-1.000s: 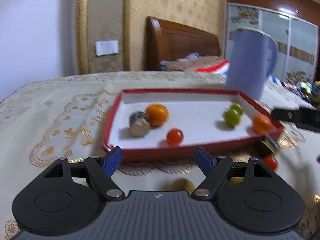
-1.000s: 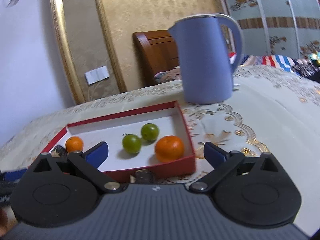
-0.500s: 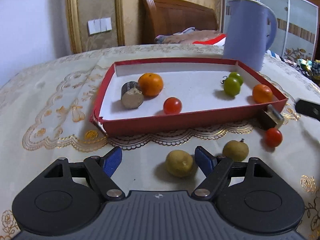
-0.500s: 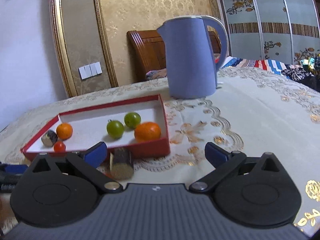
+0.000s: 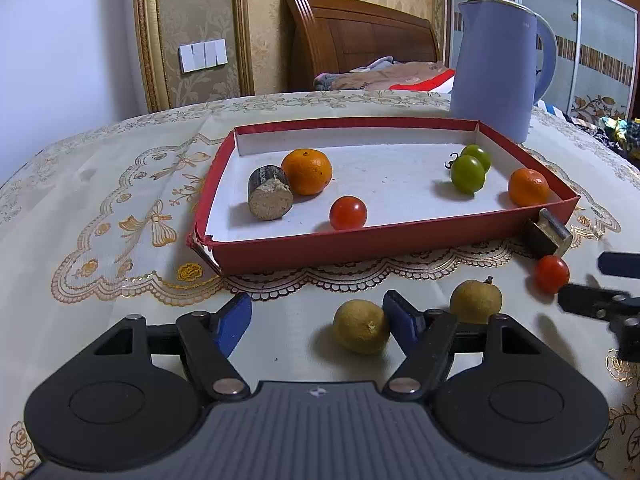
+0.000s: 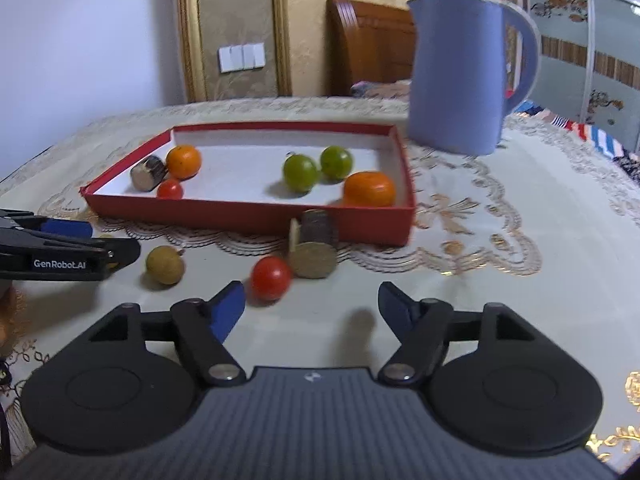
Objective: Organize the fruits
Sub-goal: 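Close the right tool on a red cherry tomato while the left tool closes on a small yellow fruit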
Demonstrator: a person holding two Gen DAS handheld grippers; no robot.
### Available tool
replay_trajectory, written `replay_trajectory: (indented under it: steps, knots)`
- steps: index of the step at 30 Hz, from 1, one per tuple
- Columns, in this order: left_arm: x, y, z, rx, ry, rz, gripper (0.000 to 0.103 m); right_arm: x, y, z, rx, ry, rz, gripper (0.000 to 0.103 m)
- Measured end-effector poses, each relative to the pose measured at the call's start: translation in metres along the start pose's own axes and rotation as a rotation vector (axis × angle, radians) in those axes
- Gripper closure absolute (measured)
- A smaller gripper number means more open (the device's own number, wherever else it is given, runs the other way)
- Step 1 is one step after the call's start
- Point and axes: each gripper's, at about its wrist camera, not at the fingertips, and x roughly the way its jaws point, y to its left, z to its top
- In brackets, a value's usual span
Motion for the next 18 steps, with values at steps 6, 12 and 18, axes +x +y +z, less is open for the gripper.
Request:
replay_trajectory:
  steps: [6, 12, 18]
  knots:
    - [0.0002, 0.0005, 0.0000, -0.003, 0.002, -0.002, 0.030, 0.0112, 0.0041, 0.0056, 0.024, 0.010, 0.010, 0.047]
    - [0.0000, 0.0007, -0.0001, -0.003, 0.002, -0.001, 0.030, 0.0130, 0.0049, 0.0053, 0.022, 0.005, -0.001, 0.053]
    - [-0.0002, 0.0007, -0.0002, -0.002, 0.002, -0.001, 0.030, 0.0127, 0.0084, 0.0051, -0.002, 0.003, 0.005, 0.062]
